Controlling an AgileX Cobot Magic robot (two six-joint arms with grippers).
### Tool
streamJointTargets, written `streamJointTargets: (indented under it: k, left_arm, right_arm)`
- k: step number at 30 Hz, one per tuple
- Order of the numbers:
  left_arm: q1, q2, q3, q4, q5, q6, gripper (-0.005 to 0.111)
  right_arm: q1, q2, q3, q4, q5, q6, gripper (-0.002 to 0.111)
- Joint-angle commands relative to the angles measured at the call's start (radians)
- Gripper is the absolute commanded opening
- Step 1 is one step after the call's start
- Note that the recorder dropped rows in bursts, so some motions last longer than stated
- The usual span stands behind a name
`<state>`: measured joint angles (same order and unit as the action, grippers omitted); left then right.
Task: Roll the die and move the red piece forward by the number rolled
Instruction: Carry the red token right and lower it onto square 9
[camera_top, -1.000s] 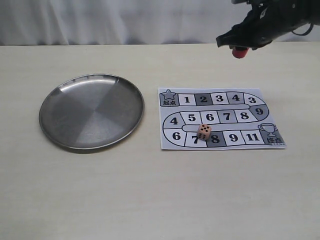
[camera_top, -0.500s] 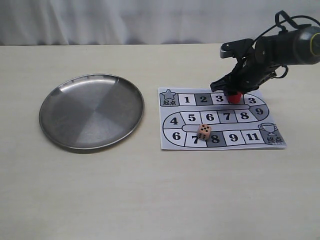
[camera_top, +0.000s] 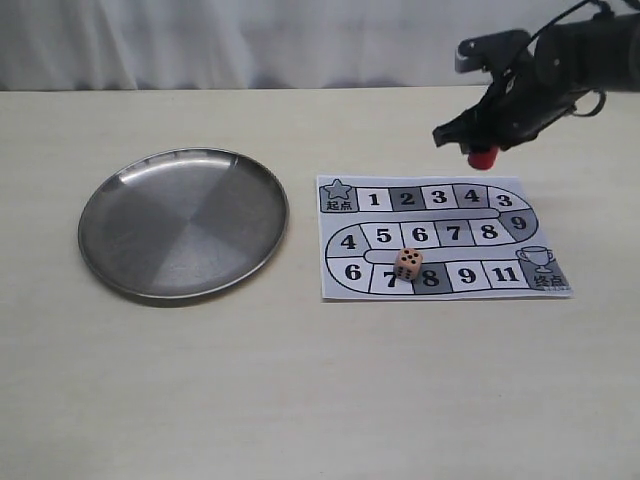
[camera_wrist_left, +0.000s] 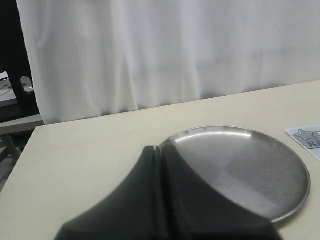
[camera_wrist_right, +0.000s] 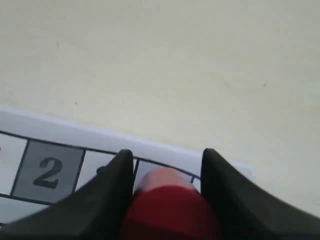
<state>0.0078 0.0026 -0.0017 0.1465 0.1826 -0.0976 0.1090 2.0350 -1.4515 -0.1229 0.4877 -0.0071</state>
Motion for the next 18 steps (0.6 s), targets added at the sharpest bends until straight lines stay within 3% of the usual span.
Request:
streamJointTargets:
  k: [1, 9, 18]
  left_arm:
    - [-0.008, -0.003, 0.002, -0.002, -0.009, -0.001, 0.0]
    - [-0.008, -0.003, 0.002, -0.002, -0.009, -0.001, 0.0]
    - [-0.008, -0.003, 0.002, -0.002, -0.009, -0.001, 0.0]
  right_arm:
    - [-0.017, -0.084, 0.0, -0.024, -0.007, 0.007, 0.005]
    - [-0.095, -0.047, 0.056, -0.019, -0.042, 0.007, 0.005]
    - [-0.1, 0.127, 0.094, -0.016, -0.121, 0.007, 0.005]
